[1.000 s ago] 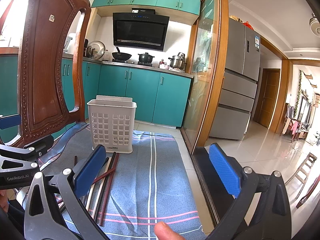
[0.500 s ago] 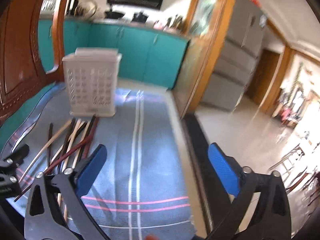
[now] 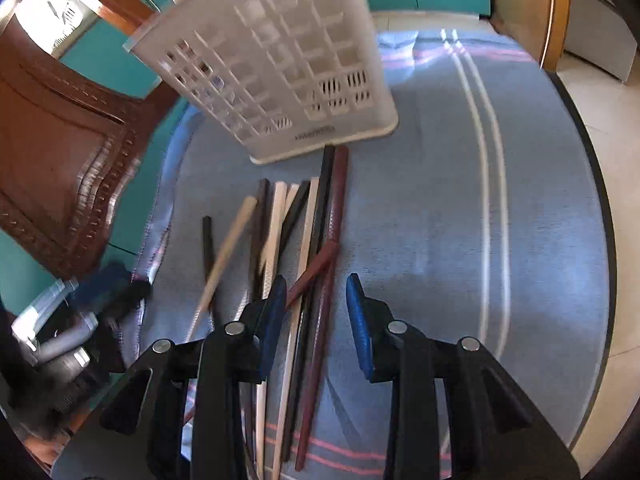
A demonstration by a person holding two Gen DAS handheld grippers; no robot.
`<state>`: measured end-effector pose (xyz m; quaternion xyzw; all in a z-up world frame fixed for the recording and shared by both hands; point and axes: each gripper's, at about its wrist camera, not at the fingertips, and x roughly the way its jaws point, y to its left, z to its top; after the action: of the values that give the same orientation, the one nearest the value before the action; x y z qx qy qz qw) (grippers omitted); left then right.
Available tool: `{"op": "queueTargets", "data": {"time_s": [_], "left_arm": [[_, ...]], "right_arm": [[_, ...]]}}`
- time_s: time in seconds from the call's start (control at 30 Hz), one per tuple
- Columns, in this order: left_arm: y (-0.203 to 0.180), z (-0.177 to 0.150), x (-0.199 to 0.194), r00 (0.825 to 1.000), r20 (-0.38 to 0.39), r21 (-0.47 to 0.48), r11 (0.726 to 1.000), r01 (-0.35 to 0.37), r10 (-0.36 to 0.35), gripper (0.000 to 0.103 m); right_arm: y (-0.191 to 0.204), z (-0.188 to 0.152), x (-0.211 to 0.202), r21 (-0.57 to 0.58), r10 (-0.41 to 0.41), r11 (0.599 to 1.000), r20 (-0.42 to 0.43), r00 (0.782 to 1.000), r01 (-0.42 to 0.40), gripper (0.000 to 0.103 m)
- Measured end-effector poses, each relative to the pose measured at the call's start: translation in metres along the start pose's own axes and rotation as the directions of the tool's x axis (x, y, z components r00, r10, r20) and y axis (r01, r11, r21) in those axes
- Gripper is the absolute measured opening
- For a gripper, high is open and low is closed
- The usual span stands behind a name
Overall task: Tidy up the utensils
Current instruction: 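Lower the right tool over a dark red chopstick while the left tool reaches a light wooden chopstick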
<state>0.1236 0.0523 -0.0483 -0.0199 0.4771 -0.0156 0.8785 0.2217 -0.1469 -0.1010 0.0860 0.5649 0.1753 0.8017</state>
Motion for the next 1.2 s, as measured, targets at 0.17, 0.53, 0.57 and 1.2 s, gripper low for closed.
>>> {"op": "queueTargets", "data": {"time_s": [0.17,0.53,0.57,1.2], "left_arm": [[0.006,0.02,0.025,0.996,-0.064,-0.04,0.997,0.068,-0.07,0.043],[0.011,0.013,0.05,0.988,-0.086,-0.134,0.984,0.117,-0.129,0.042],[0.013,0.011,0.049,0.988,-0.09,-0.141,0.983,0.116,-0.129,0.042],[0.003,0.013,0.079,0.993,-0.094,-0.167,0.984,0.06,-0.076,0.037]], "right_arm": [[0.003,0.001,0.014,-0.032,-0.076,0.997,-0.013,0.997,0.075,0.033],[0.037,-0.009,0.031,-0.175,-0.234,0.955,0.04,0.971,0.238,0.015],[0.038,-0.011,0.031,-0.174,-0.244,0.953,0.041,0.969,0.248,0.012],[0.006,-0.036,0.003,-0.079,-0.298,0.948,0.106,0.949,0.307,0.027]]}}
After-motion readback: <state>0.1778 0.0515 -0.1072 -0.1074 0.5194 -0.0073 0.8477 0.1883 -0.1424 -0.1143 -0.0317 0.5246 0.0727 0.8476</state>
